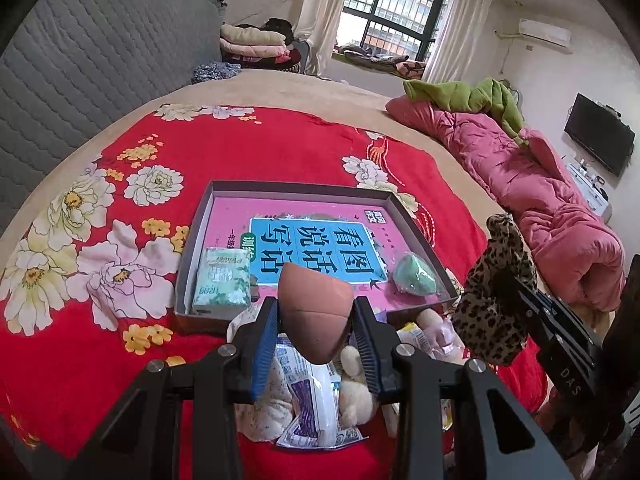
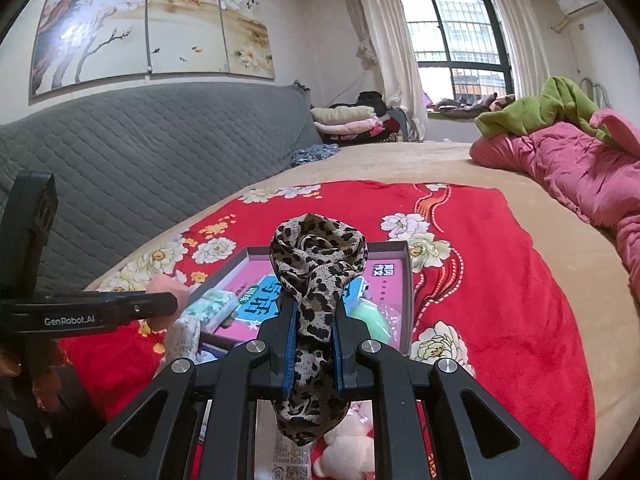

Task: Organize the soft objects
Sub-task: 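Carry the pink sponge and leopard scrunchie toward the box tray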

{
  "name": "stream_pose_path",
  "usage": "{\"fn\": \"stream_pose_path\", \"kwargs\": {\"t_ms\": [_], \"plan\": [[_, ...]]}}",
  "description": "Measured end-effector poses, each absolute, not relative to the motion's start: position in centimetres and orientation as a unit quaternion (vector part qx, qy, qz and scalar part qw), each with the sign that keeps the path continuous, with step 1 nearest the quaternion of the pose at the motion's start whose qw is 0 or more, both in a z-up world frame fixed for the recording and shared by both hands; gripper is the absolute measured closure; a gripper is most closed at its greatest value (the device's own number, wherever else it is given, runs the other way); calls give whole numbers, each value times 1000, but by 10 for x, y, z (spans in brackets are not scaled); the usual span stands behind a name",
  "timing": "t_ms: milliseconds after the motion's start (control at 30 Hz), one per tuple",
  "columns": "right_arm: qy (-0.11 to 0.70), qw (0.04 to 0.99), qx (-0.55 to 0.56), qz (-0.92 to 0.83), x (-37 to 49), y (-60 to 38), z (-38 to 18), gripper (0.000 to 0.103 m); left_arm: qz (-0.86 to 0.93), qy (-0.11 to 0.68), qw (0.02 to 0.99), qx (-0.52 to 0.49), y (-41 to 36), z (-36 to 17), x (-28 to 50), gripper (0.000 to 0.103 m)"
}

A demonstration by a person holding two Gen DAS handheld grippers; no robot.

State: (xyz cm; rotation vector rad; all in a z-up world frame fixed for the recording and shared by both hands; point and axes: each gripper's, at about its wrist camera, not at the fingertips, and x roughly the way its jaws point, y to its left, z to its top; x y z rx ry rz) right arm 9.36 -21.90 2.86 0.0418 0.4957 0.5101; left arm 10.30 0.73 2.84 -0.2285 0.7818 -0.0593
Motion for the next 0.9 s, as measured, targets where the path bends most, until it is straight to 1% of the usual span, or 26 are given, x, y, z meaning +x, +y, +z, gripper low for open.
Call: {"fn": "stream_pose_path", "kwargs": {"t_ms": [367, 600, 900], "plan": [[243, 935, 30, 255, 105, -217, 29, 89, -18, 377, 918, -123, 18, 25, 113, 65], [243, 933, 41, 263, 117, -216, 27, 89, -15, 380, 918, -112, 18, 22, 122, 65], [236, 932, 33, 272, 129, -203, 26, 89, -11, 381, 918, -113, 18, 20, 132, 65]]}}
